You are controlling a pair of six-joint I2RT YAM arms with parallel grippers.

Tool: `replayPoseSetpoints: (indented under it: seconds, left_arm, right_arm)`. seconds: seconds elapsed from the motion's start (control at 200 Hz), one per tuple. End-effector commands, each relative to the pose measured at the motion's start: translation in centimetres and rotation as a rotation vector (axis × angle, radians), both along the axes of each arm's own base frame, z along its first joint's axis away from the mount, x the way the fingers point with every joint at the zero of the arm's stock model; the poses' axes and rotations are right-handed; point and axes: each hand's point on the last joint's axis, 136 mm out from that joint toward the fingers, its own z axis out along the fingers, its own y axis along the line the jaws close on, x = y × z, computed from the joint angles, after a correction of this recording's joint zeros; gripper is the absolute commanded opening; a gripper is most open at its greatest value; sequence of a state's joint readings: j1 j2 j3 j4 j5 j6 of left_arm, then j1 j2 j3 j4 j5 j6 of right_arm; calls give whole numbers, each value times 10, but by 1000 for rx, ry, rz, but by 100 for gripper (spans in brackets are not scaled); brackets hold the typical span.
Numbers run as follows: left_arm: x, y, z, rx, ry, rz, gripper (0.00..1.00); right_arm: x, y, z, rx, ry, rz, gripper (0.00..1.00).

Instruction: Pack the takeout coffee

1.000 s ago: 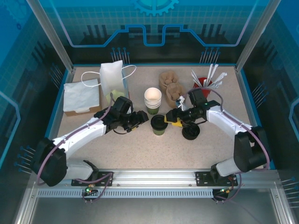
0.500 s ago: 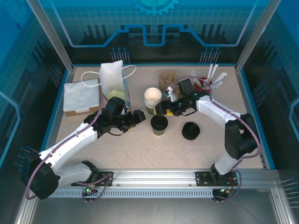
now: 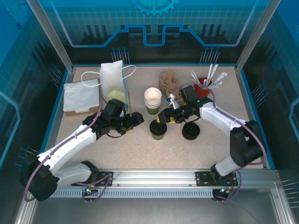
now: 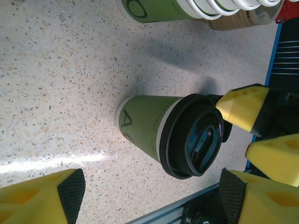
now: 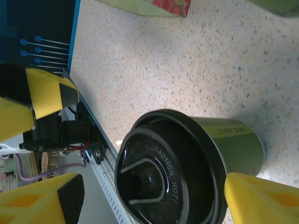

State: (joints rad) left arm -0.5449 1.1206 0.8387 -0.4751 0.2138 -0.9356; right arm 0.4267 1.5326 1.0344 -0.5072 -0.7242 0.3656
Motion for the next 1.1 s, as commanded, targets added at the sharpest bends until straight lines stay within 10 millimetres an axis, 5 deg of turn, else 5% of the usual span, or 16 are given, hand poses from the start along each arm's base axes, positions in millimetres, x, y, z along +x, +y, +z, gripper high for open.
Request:
replayPoseSetpoints:
  seconds: [0.0, 0.455, 0.62, 0.87, 1.096]
  left_arm:
    - [-4, 2, -4, 16, 8, -21, 79]
    - [-17, -14, -1, -64, 72, -103, 80]
    - [-29, -24, -5, -86, 112, -152, 79]
    - [-30, -29, -14, -103, 122, -127, 79]
    - [-36, -23, -31, -53, 152, -111, 66]
  right_arm:
    - [-19, 3, 8, 51, 29, 35, 80]
    - [-64, 6, 2, 44, 107, 108, 81]
    - [-45, -12, 2, -3, 83, 10, 78]
    - [-30, -5, -6, -59, 102, 12, 68]
    - [-21, -4, -15, -92, 119, -11, 60]
